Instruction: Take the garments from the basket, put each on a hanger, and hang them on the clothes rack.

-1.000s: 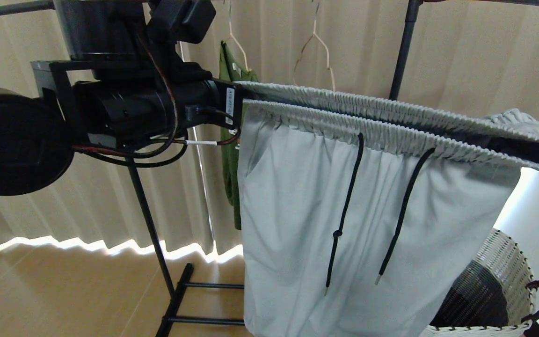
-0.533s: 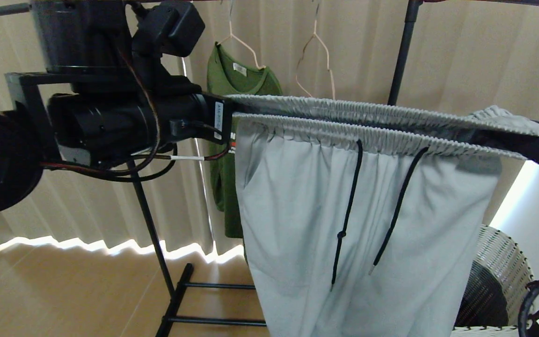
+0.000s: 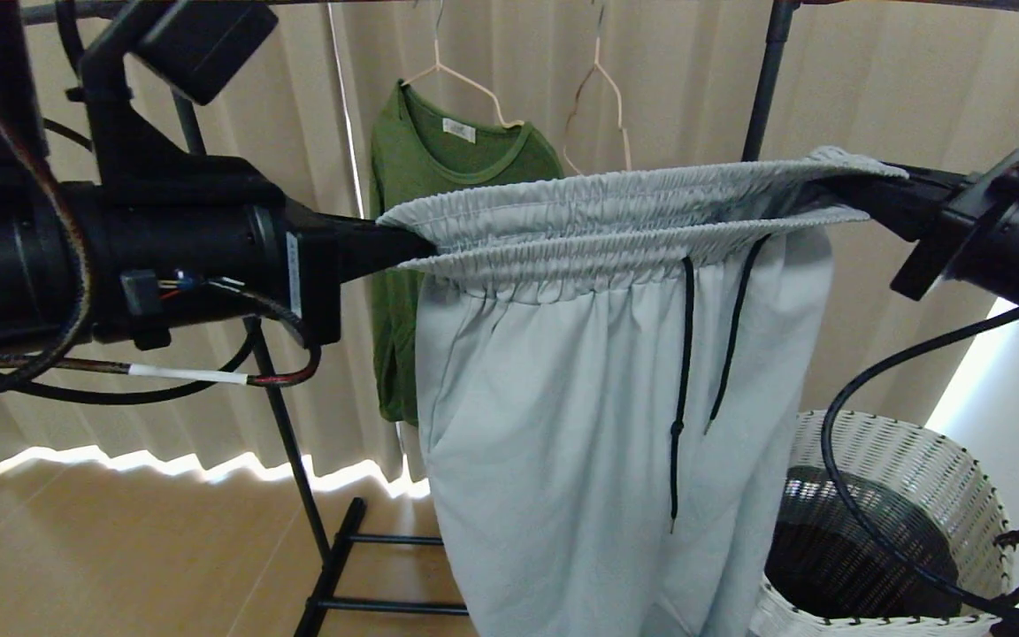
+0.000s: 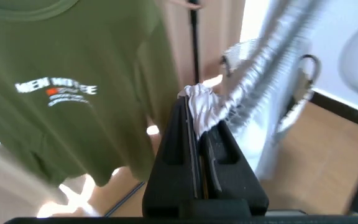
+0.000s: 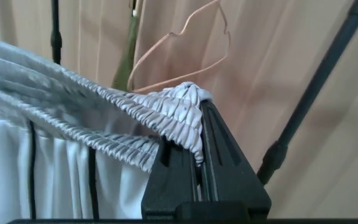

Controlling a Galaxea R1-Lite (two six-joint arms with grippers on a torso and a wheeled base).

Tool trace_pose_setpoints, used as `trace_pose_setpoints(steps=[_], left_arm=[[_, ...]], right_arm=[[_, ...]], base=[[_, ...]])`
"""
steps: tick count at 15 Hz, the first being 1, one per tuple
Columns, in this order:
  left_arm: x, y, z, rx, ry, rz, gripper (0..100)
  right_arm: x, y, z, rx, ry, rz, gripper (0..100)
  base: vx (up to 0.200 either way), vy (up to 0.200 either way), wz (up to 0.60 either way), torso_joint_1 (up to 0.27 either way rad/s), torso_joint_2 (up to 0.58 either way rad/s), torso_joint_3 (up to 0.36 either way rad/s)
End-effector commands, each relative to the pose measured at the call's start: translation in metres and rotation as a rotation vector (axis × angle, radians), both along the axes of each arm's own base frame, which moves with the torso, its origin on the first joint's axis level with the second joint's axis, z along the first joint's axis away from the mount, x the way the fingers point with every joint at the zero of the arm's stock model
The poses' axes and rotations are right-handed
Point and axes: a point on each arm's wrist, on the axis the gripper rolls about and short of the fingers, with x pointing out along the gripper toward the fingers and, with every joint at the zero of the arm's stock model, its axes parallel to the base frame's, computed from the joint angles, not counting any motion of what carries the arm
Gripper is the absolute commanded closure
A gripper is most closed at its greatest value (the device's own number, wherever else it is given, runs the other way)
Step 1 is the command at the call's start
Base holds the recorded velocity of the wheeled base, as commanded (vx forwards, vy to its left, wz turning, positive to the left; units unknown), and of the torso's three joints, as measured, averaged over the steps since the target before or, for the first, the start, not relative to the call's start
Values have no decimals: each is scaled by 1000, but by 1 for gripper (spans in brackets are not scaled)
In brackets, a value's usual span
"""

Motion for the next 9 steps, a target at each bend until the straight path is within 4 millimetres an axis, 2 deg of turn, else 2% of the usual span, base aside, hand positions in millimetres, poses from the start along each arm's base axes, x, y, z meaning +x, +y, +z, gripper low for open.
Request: trace_pose_setpoints(steps=[1, 9], left_arm=[[-17, 6, 3, -13, -19, -36, 100], [-18, 6, -1, -9, -13, -40, 100]], right_arm=[[23, 8, -9, -7, 45, 4, 100], [20, 7, -10, -7, 46, 1, 100]], base=[[0, 0, 0, 0, 0, 0], [0, 0, 0, 0, 0, 0]])
